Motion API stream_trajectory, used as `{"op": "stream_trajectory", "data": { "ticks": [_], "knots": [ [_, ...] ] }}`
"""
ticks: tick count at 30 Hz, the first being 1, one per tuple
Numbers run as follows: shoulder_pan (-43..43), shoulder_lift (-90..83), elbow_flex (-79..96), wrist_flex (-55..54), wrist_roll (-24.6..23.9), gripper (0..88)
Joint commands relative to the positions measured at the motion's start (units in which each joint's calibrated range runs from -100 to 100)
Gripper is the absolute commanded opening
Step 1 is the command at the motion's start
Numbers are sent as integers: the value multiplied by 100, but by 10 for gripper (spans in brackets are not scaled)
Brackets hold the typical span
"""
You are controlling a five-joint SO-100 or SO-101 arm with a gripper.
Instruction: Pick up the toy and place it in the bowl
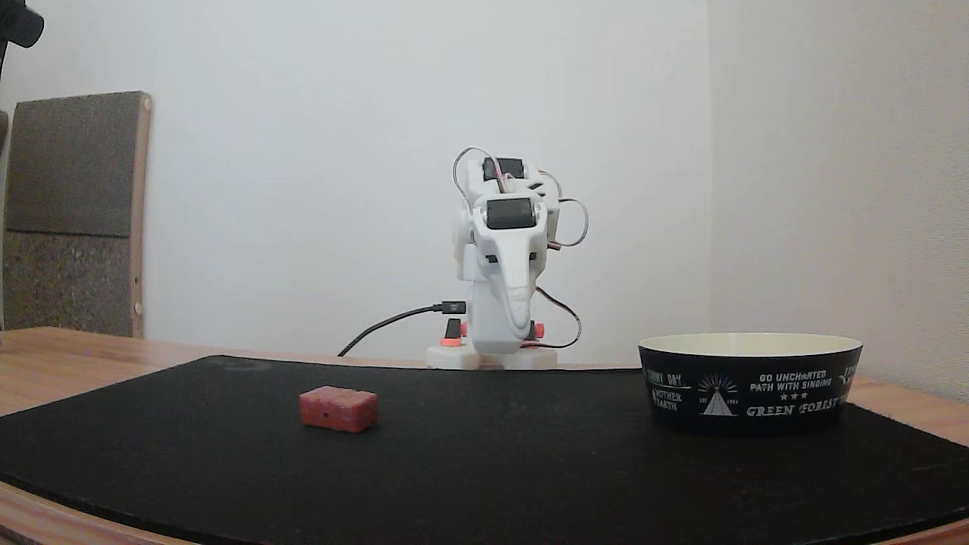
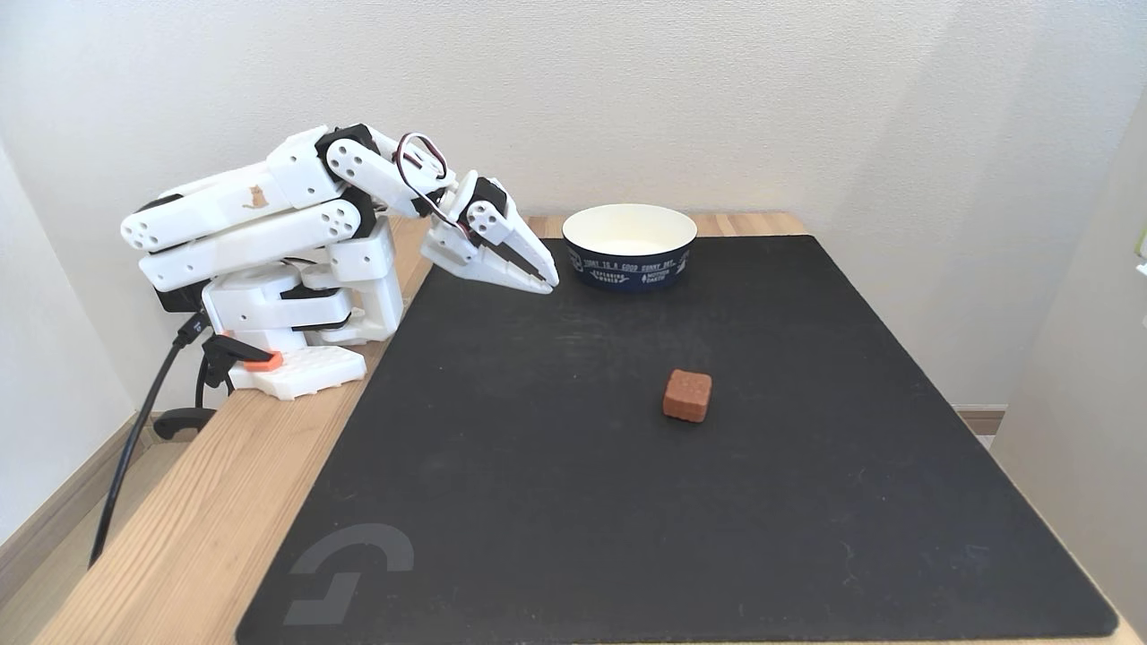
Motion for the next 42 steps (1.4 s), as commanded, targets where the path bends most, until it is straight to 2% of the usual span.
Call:
{"op": "stream_trajectory", "data": {
  "ticks": [1,42],
  "knots": [
    [55,-58,62,20,-4,22],
    [-3,-67,80,12,-25,22]
  ]
}}
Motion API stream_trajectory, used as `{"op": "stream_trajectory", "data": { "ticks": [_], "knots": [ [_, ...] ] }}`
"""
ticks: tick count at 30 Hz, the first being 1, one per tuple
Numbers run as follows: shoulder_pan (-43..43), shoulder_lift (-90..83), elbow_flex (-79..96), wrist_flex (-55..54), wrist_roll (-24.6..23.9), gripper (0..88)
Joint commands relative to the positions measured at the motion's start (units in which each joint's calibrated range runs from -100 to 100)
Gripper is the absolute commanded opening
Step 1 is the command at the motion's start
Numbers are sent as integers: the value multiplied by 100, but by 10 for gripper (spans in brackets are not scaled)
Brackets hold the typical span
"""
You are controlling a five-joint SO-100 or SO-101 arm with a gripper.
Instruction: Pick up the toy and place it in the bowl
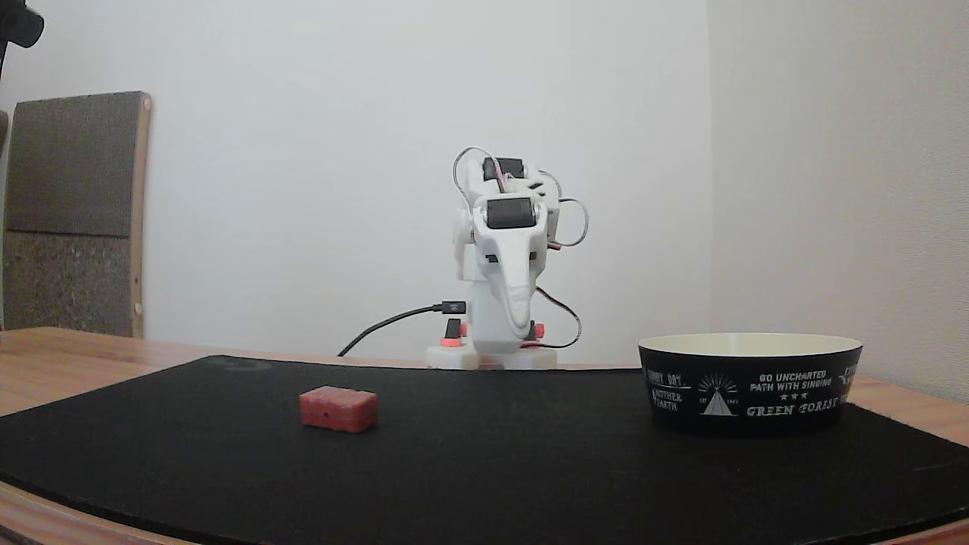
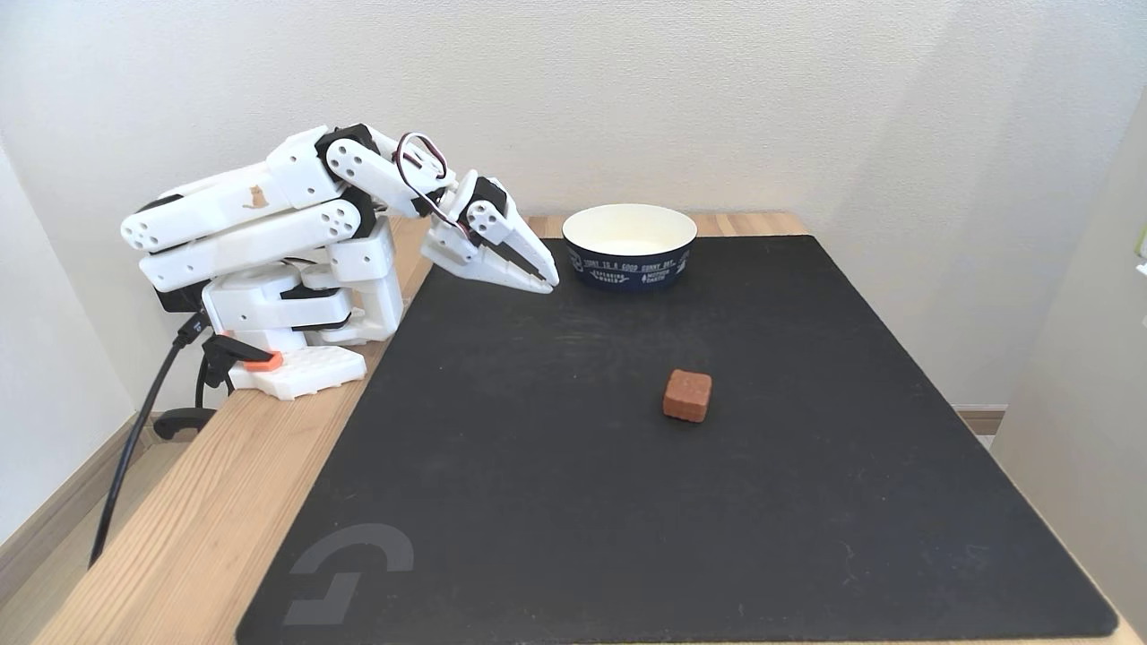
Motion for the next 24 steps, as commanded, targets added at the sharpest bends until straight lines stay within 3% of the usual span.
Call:
{"op": "stream_trajectory", "data": {
  "ticks": [1,6,13,21,24],
  "knots": [
    [-3,-58,80,12,-25,22],
    [-11,-58,80,4,-4,43],
    [39,-58,80,4,-30,356],
    [265,200,-208,-5,-41,369],
    [616,1442,-1209,-301,-41,369]
  ]
}}
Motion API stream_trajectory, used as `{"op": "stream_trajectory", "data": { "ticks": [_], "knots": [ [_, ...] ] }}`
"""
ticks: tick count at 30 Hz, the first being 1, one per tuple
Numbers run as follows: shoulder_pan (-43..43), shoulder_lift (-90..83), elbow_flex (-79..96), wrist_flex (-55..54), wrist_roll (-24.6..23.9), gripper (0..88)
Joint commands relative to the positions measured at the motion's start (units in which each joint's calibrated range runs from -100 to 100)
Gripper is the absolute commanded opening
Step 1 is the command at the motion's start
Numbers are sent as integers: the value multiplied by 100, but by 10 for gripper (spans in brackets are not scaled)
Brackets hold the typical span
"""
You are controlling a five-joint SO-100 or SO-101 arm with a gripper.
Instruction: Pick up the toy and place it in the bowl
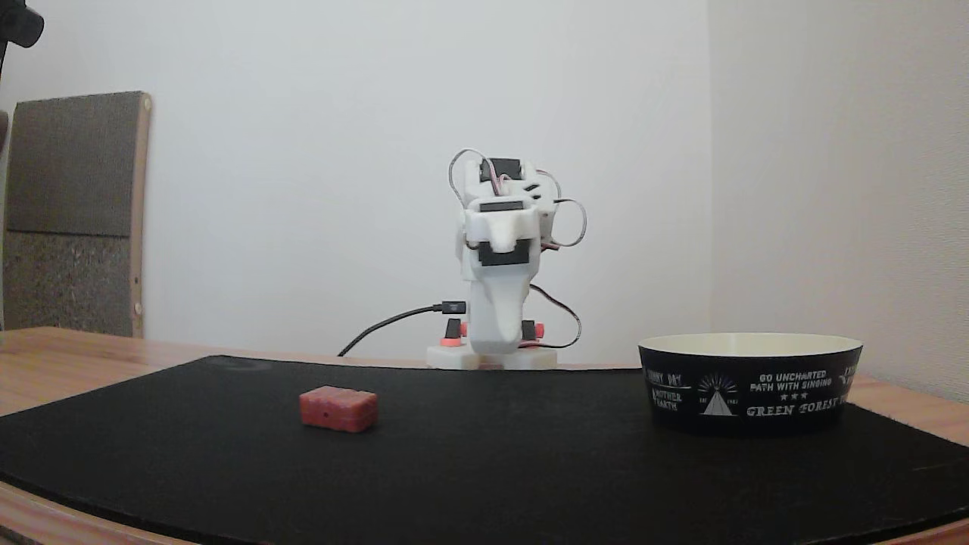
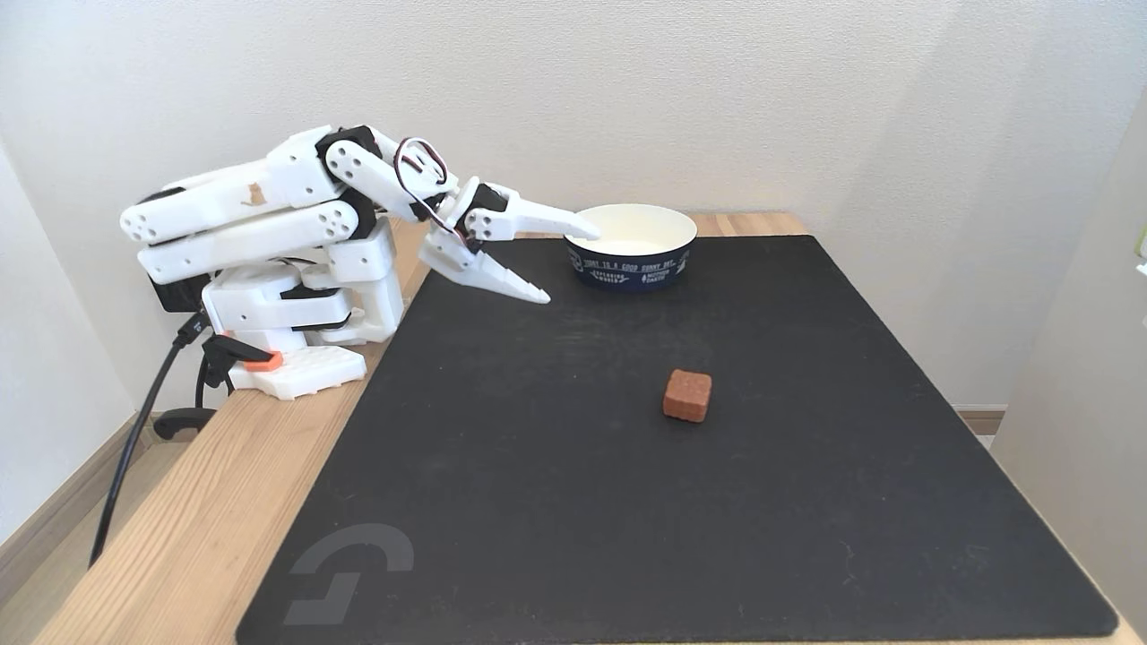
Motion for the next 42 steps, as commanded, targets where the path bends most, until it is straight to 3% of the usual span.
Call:
{"op": "stream_trajectory", "data": {
  "ticks": [1,7,17,24,32,42],
  "knots": [
    [358,1701,-1457,-394,-25,369],
    [969,5903,-4747,-318,-31,368],
    [1295,9588,-8559,1443,-31,368],
    [1956,11222,-10804,1875,-182,368],
    [1889,12597,-12327,2273,-229,368],
    [1721,13339,-12886,2527,-375,367]
  ]
}}
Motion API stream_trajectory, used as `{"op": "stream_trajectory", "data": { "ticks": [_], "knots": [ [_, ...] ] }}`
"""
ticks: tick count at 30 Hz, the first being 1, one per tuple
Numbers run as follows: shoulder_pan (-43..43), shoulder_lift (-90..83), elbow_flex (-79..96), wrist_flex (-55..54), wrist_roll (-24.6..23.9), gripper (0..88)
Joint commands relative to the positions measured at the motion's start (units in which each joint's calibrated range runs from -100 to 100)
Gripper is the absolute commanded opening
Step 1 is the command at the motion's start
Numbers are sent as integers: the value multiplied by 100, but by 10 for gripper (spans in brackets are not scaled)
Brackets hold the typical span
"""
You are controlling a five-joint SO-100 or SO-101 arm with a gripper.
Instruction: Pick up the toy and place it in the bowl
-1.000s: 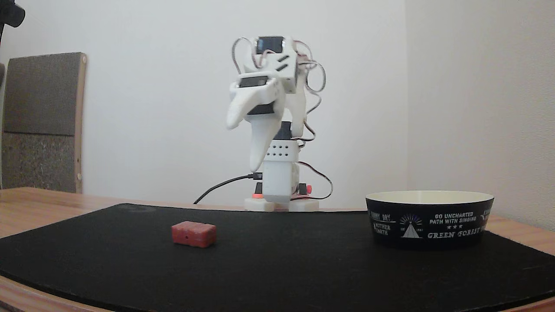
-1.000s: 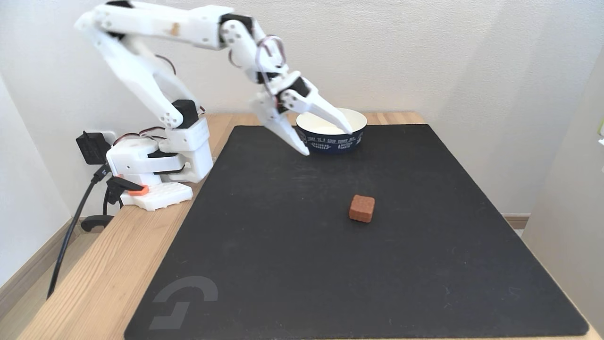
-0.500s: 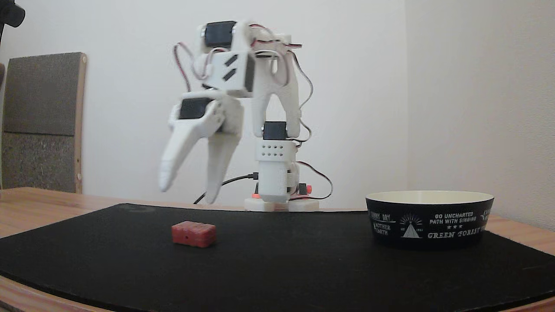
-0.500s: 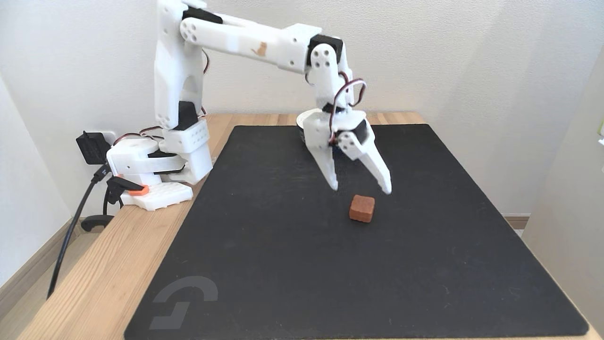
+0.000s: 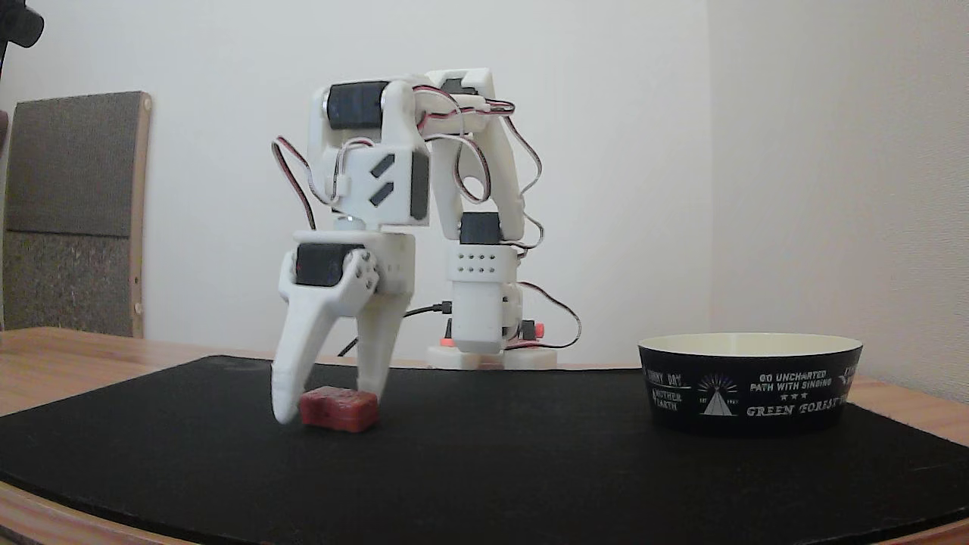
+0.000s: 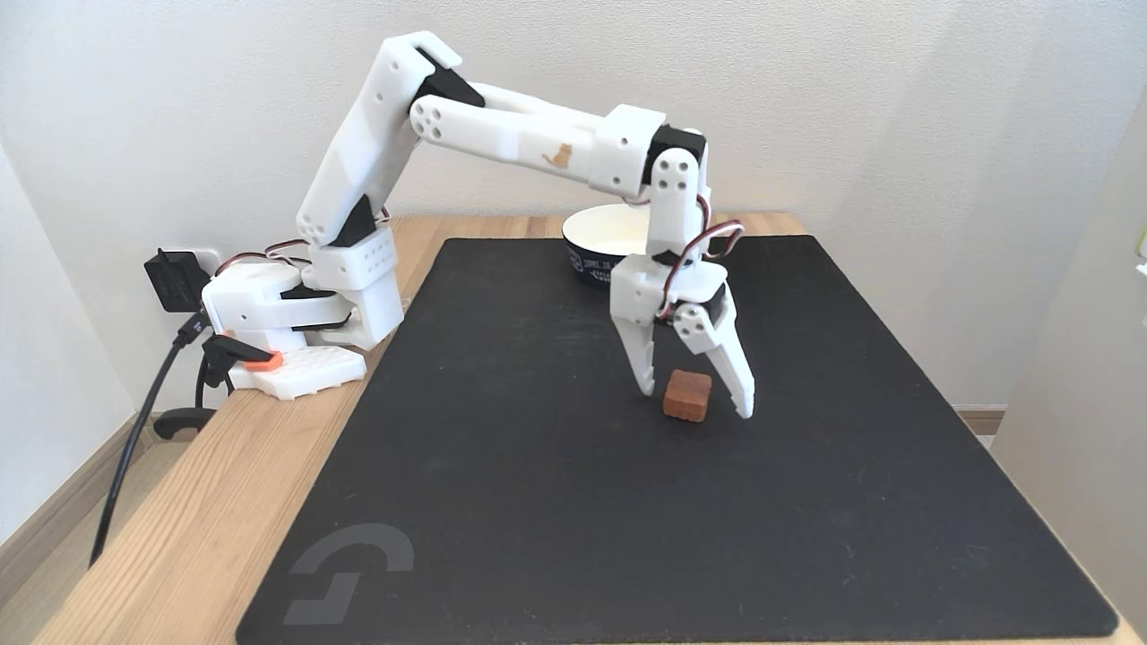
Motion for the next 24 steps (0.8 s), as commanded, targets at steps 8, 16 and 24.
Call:
{"op": "stream_trajectory", "data": {
  "ticks": [8,16,24],
  "knots": [
    [-76,9,-163,-6,-143,35],
    [-101,-133,-263,-23,-138,22],
    [-1097,-1984,-470,-15,-91,22]
  ]
}}
